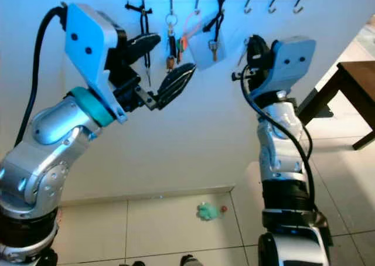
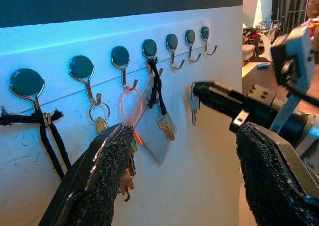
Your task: Hang keys on a hook
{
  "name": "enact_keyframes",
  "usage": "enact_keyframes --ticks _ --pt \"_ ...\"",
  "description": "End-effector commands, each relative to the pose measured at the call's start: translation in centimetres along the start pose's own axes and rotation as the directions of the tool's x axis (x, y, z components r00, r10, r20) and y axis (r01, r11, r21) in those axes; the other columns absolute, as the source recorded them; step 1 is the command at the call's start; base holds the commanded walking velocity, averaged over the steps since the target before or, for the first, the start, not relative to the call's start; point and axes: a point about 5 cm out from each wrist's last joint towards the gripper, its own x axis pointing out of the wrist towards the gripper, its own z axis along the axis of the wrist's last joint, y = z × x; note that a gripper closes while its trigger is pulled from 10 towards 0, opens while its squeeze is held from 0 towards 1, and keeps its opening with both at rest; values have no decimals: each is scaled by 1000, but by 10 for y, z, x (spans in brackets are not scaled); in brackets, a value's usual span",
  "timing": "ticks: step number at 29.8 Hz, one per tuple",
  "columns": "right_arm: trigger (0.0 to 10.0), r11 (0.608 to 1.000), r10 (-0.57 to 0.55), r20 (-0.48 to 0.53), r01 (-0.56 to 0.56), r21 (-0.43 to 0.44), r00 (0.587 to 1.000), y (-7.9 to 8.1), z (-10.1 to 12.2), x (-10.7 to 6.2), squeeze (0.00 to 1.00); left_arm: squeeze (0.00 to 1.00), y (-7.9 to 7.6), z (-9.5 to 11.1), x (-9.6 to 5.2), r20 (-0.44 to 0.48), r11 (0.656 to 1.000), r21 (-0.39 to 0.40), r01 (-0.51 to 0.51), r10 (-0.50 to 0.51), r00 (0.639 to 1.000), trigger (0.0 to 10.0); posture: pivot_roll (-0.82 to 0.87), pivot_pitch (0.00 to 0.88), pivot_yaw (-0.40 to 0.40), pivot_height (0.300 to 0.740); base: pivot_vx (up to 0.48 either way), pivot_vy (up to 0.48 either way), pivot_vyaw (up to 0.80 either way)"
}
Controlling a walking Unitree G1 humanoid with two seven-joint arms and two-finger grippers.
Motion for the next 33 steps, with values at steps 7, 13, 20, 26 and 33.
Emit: enact_keyframes --ticks 7,13,20,26,33 --pt "10000 999 42 154 -40 -16 987 1 34 14 0 0 -1 6 2 18 1000 3 17 -17 1000 10000 -103 147 66 740 0 0 0" --pt "10000 999 49 193 -46 -22 980 3 44 18 0 0 0 5 3 23 1000 11 17 -18 1000 10000 -115 124 70 740 0 0 0" --pt "10000 999 39 204 -32 -35 978 -1 51 15 0 0 0 4 6 28 1000 9 27 -28 999 10000 -132 122 85 740 0 0 0" --pt "10000 999 15 178 -6 -51 984 -7 48 5 0 0 -2 3 7 30 999 0 44 -44 999 10000 -138 122 93 740 0 0 0" --pt "10000 998 -7 141 16 -61 990 -11 39 2 0 0 -2 2 7 29 999 -3 52 -52 998 10000 -137 124 99 740 0 0 0"
